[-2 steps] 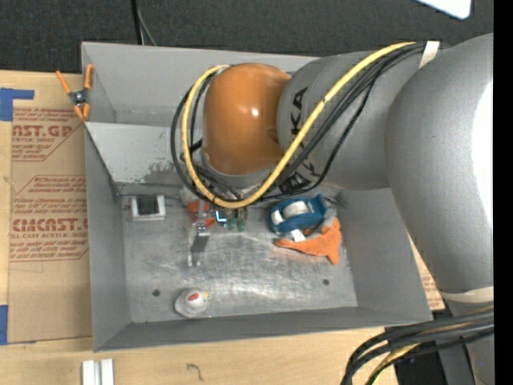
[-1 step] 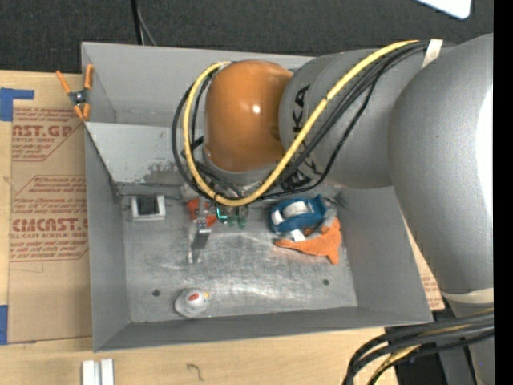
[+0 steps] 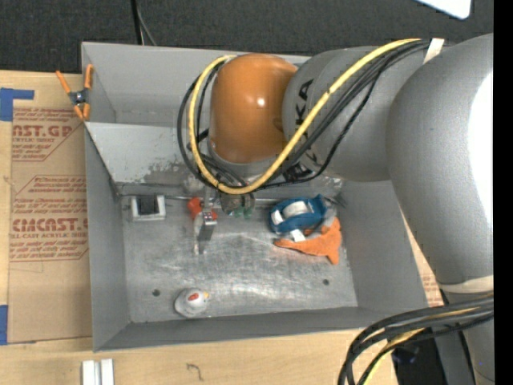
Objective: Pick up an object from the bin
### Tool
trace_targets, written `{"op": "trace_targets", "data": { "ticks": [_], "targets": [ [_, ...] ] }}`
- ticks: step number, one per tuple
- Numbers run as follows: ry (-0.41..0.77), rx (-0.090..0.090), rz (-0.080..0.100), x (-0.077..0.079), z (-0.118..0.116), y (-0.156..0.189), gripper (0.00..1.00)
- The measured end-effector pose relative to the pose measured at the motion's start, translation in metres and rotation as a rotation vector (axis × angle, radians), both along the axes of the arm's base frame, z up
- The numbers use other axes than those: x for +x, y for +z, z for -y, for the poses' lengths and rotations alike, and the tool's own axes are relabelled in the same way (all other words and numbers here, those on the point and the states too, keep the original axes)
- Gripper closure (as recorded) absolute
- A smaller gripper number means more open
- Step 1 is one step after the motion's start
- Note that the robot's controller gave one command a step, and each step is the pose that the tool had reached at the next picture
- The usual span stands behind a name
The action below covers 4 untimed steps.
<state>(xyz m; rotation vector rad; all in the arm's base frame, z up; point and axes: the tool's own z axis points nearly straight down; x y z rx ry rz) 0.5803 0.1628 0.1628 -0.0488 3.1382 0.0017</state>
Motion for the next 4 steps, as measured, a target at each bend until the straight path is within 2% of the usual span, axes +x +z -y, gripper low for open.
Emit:
{"op": "trace_targets", "data": {
  "ticks": [1,2,3,4],
  "targets": [
    [0.215,0.000,0.003,0.006,0.030,-0.056,0.00],
    [0.016,0.000,-0.001,0.005,0.045,-0.068,1.00],
    [0.016,0.000,-0.001,0.005,0.045,-0.068,0.00],
    [0.016,0.000,-0.001,0.005,0.045,-0.068,0.00]
  ]
}}
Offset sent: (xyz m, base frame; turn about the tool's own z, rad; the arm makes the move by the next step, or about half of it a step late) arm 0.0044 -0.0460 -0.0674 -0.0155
